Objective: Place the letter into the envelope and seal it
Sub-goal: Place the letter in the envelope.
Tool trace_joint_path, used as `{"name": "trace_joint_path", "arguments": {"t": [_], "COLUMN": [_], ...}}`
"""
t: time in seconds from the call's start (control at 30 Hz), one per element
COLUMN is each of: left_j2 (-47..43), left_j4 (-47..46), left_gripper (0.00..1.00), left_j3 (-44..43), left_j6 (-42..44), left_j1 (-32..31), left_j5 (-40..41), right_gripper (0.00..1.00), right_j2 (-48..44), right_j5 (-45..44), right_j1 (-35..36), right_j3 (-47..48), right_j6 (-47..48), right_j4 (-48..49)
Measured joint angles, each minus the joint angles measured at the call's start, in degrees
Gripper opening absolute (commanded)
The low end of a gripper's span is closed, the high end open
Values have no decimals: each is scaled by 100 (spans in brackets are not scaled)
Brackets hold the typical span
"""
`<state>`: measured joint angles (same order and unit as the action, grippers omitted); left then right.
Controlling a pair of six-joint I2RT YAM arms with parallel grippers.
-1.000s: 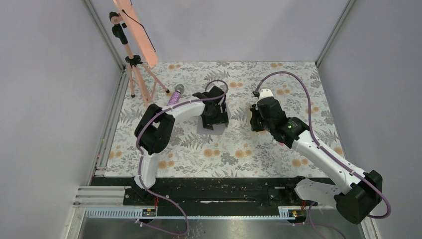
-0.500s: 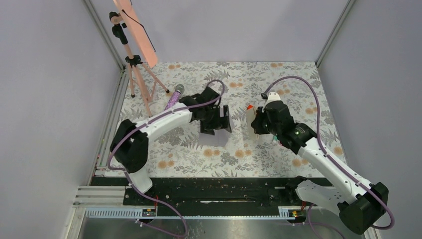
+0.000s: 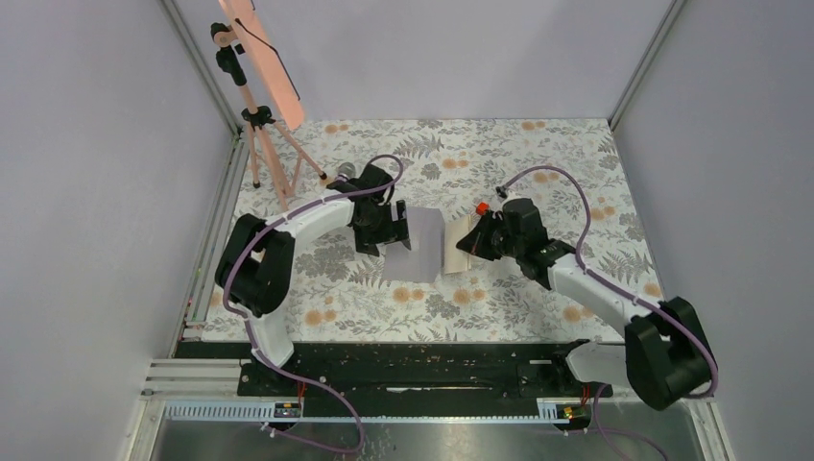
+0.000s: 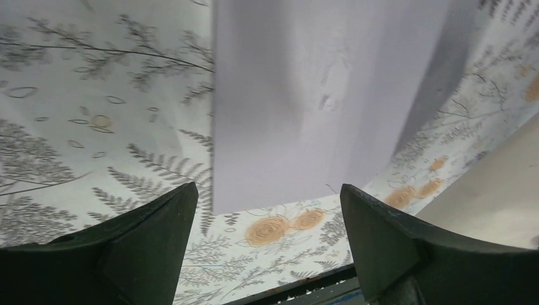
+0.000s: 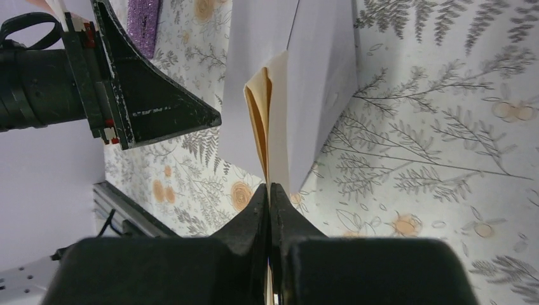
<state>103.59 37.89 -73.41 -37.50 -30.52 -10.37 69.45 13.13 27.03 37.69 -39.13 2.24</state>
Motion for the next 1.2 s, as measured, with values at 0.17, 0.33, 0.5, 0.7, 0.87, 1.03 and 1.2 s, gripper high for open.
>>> {"name": "trace_joint_path", "arguments": {"t": [0.17,0.33,0.5,0.7,0.87,1.03,1.2], "left_j2": [72,212,542,778,903,944,986], "left_j4": [-48,-201,-190,-157,-151,-162,-164], "left_gripper": [85,86,85,85,84,84,84], "left_j3": [68,66,28,-289,-457,-501,-540], "left_j6": [96,133,210,262,280,282,295], "left_j1": [321,389,420,501,516,535,551], "left_j5": [-44,-133,-291,-393,-505,-605,-693], "right_gripper": [0,0,0,0,17,35,8], "right_j2": [883,1744,2590,3001,3174,3209,3209], "right_j5": [426,866,1025,835,732,732,756], "right_j1": [-118,-205,-273,-293,-304,-308,-308], "right_j3": [201,358,623,1078,1296,1305,1303], "right_j6": [-321,-737,-922,-754,-597,-509,-549], "right_j4": [673,1482,1589,664,238,2,57]}}
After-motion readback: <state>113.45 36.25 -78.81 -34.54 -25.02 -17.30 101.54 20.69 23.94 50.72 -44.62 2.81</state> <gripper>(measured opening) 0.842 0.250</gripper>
